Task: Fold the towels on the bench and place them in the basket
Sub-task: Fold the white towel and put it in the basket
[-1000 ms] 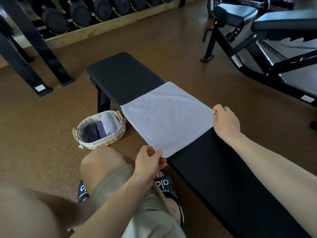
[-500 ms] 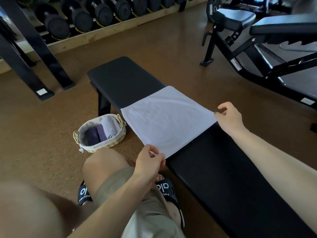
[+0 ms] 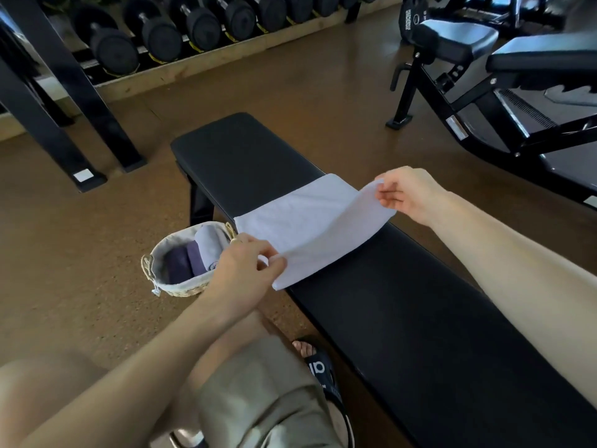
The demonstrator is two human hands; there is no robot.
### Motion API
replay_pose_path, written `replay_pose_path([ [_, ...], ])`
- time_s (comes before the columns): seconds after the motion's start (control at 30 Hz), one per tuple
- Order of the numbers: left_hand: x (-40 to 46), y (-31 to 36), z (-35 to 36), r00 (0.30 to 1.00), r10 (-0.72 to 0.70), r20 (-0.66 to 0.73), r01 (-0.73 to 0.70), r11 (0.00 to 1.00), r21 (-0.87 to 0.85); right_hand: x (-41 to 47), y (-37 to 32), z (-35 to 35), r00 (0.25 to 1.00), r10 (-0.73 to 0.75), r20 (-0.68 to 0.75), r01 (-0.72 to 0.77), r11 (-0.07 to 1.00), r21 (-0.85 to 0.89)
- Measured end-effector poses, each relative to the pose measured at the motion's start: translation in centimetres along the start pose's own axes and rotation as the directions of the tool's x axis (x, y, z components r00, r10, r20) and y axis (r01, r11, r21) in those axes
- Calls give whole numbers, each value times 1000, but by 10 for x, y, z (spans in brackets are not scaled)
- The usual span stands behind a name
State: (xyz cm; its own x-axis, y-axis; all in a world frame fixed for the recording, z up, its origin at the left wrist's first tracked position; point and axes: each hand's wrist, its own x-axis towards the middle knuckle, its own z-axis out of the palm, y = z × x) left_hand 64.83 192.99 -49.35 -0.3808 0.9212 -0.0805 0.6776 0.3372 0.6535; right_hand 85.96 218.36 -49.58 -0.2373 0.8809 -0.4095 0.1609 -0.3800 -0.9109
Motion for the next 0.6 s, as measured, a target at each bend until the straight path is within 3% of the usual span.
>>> replay_pose_path([
  [0.1, 28, -13, -18, 1000, -19, 19, 18, 1000, 11, 25, -9, 14, 999, -43, -24, 36, 975, -221],
  [0.23, 67, -41, -32, 994, -99, 52, 99, 995, -2, 58, -16, 33, 991, -131, -16, 105, 856, -507],
  [0.37, 100, -62, -30, 987, -151, 46, 152, 988, -25, 88, -15, 55, 995, -87, 44, 96, 818, -567],
  [0.47, 120, -73, -21, 969, -245, 45, 249, 949, -196, 110, -9, 68, 994, -103, 39, 106, 798, -594],
  [0.6, 135, -84, -9, 936, -348, 63, 352, 900, -257, 127, 11, 81, 968, -246, 50, 190, 590, -785],
])
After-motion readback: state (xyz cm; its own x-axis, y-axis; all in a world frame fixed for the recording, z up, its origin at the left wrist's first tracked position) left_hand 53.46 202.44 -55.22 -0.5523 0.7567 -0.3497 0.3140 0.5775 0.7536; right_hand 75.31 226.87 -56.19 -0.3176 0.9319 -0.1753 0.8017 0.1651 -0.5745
